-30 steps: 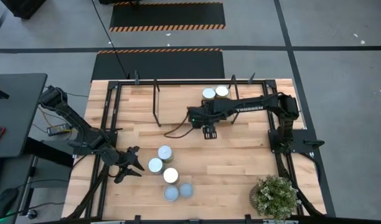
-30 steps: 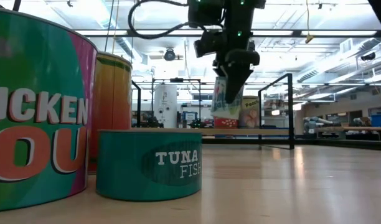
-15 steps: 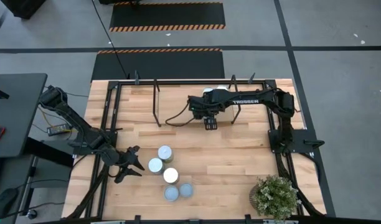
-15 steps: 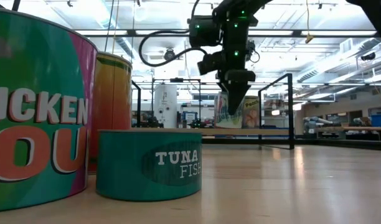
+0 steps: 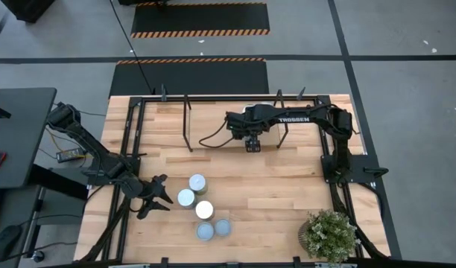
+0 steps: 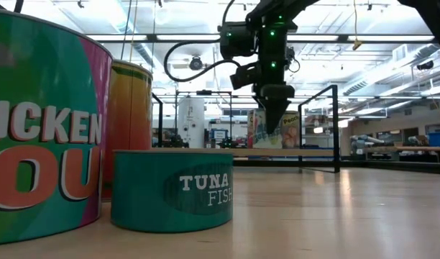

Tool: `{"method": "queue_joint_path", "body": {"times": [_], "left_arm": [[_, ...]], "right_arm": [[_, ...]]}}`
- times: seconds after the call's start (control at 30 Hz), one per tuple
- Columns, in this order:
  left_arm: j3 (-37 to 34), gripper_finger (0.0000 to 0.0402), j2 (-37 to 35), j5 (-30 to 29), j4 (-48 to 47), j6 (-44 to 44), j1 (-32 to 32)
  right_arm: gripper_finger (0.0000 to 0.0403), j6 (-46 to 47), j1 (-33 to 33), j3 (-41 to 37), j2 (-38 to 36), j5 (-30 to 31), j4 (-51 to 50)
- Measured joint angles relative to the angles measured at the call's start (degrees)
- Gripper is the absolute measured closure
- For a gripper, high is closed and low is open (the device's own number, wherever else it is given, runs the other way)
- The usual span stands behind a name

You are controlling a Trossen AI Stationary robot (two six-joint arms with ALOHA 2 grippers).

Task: Pick and place cans onto a shelf
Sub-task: Put the canned mixed vegetables on the shelf

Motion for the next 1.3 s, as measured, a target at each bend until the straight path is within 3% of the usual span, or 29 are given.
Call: {"method": "queue_joint_path", "body": {"times": [0.6,1.17,1.3], "left_arm": [[0.00,0.0260,-0.02,0.00,-0.03,0.02,0.00],[0.00,0.0260,-0.02,0.02,-0.04,-0.02,0.02],[0.00,0.0260,-0.01,0.02,-0.04,-0.02,0.00]], "right_arm": [[0.0016,-0.47,3.54,0.02,-0.01,8.41,-0.64],[0.0005,-0.27,4.33,0.02,-0.01,9.57,-0.92],[0.0004,-0.55,5.57,0.02,-0.01,12.44,-0.91]]}}
